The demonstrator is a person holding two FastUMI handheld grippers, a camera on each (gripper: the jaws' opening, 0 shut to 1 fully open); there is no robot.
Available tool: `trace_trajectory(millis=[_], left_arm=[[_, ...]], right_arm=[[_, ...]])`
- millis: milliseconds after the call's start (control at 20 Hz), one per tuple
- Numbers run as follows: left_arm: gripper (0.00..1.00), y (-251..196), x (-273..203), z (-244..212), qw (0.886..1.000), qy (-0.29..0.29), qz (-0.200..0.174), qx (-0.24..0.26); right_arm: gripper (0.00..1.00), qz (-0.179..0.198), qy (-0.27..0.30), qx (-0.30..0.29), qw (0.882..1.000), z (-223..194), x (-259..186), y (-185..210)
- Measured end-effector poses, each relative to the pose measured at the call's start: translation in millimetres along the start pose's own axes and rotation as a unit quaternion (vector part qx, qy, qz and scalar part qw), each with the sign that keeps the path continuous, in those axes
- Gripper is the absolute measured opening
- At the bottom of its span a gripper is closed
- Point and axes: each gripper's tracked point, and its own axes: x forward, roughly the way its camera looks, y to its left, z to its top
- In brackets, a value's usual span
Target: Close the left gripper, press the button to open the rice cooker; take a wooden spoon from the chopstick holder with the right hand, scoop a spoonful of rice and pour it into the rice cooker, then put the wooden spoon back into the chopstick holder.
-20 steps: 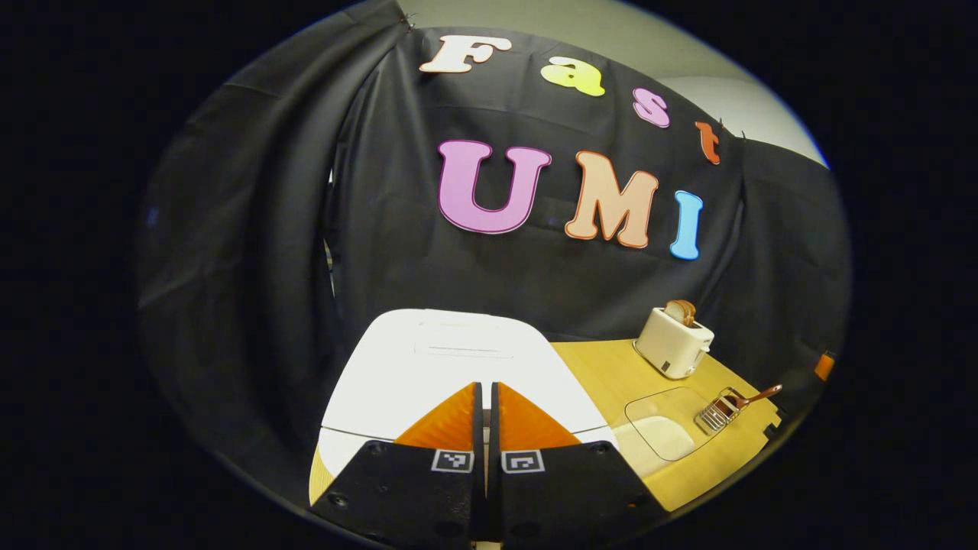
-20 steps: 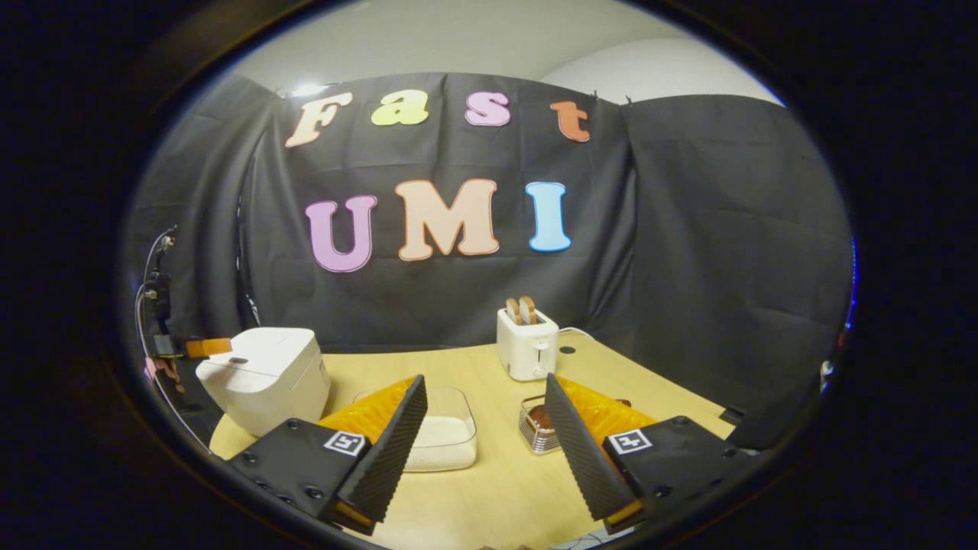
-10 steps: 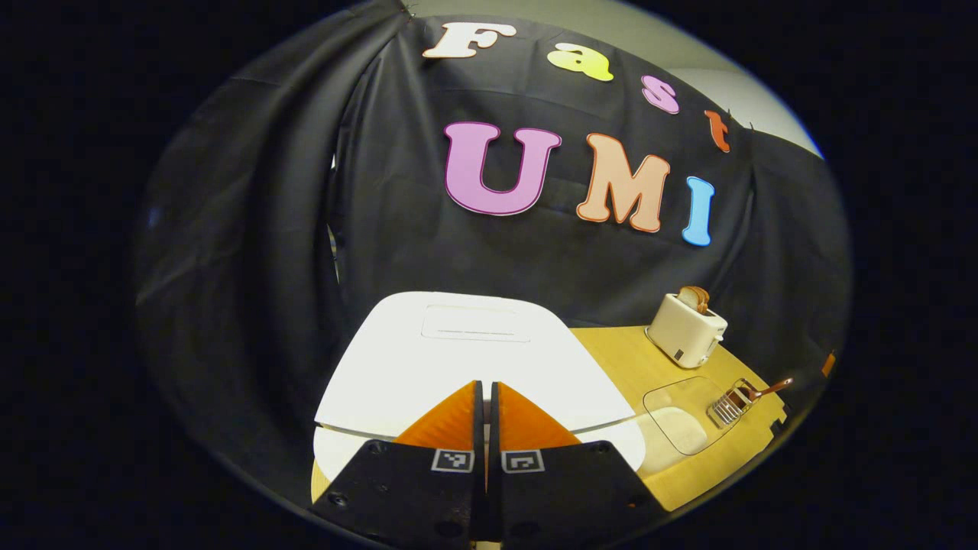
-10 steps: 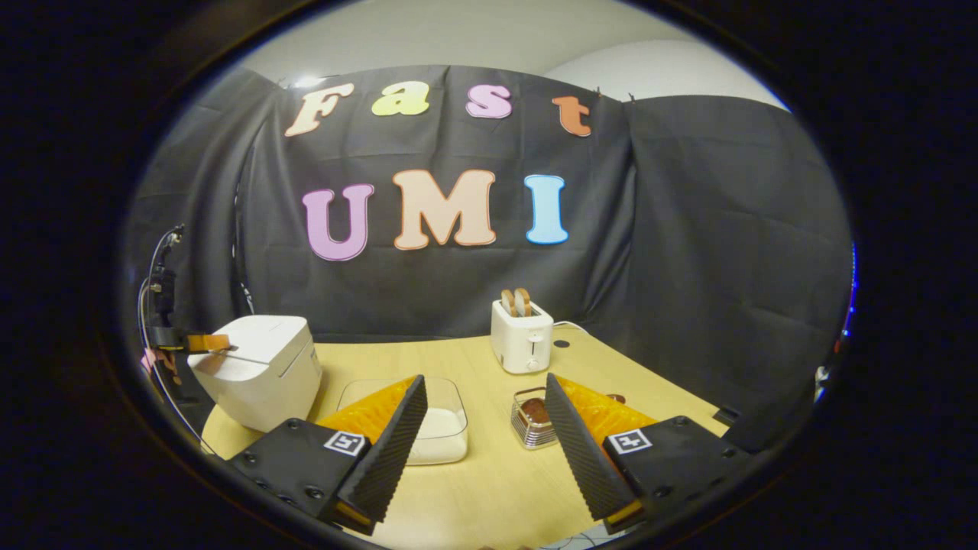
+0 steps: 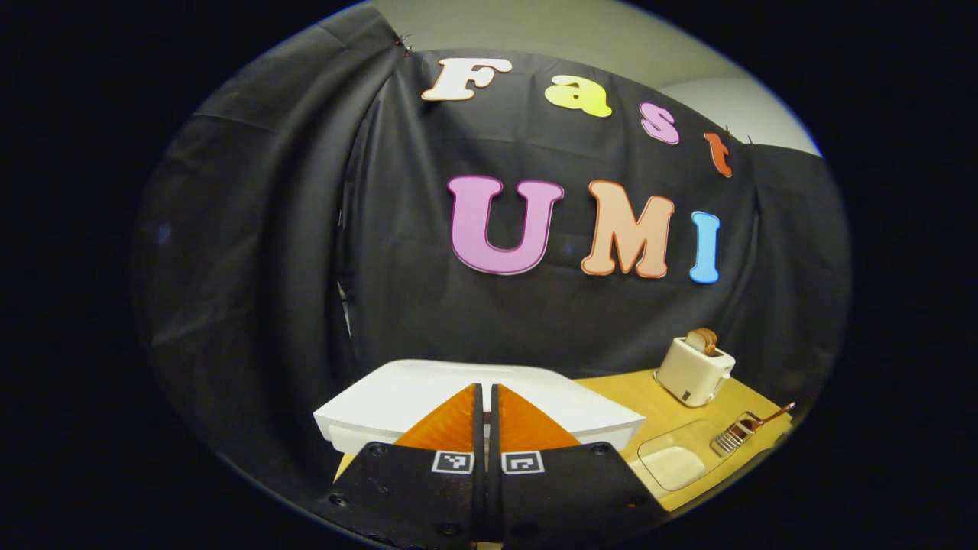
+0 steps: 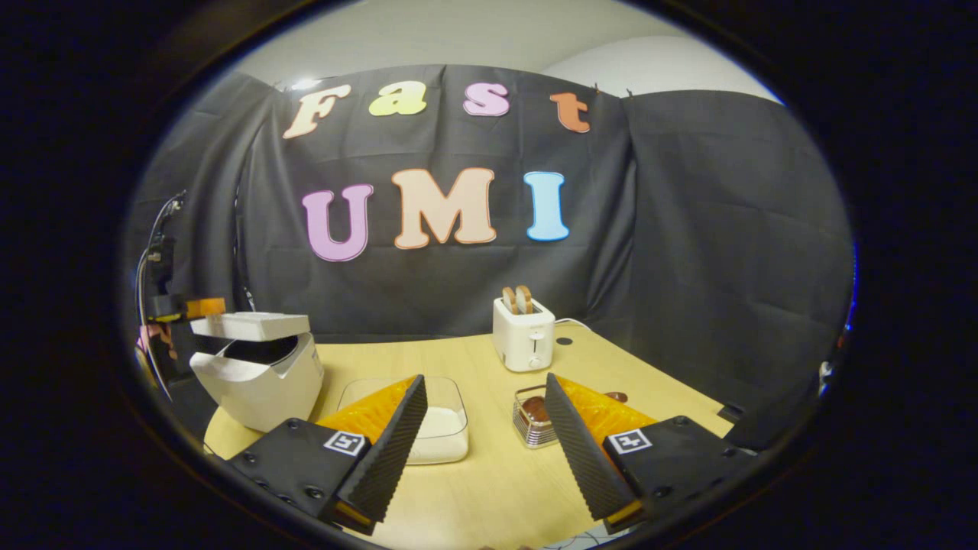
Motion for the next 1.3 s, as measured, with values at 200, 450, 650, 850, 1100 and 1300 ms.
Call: trace_trajectory(millis=[200, 450, 650, 850, 1100, 1300], left_arm=[[0.0, -0.5, 17.2, 38.2, 0.999, -0.041, -0.003, 0.006], [0.0, 1.2, 30.8, 75.9, 0.997, -0.082, 0.007, 0.012], [0.0, -7.9, 30.6, 91.9, 0.995, -0.097, 0.003, 0.025], [0.0, -18.1, 20.6, 90.9, 0.996, -0.093, 0.0, 0.012], [0.06, -32.1, -4.4, 77.6, 0.997, -0.074, 0.006, 0.008], [0.28, -52.5, -26.9, 68.4, 0.998, -0.069, 0.008, -0.001]], right_arm=[[0.99, -0.008, 0.004, 0.006, 1.0, -3.9, -3.3, -10.5], [0.99, -0.019, 0.014, 0.012, 1.0, -15.3, -0.3, -22.8], [0.97, -0.026, 0.027, 0.01, 0.999, -32.1, 4.6, -34.9], [0.98, -0.031, 0.039, 0.02, 0.999, -49.3, 15.7, -50.5], [0.97, -0.04, 0.049, 0.043, 0.997, -69.5, 39.4, -78.7], [0.97, -0.044, 0.058, 0.067, 0.995, -92.5, 67.8, -93.9]])
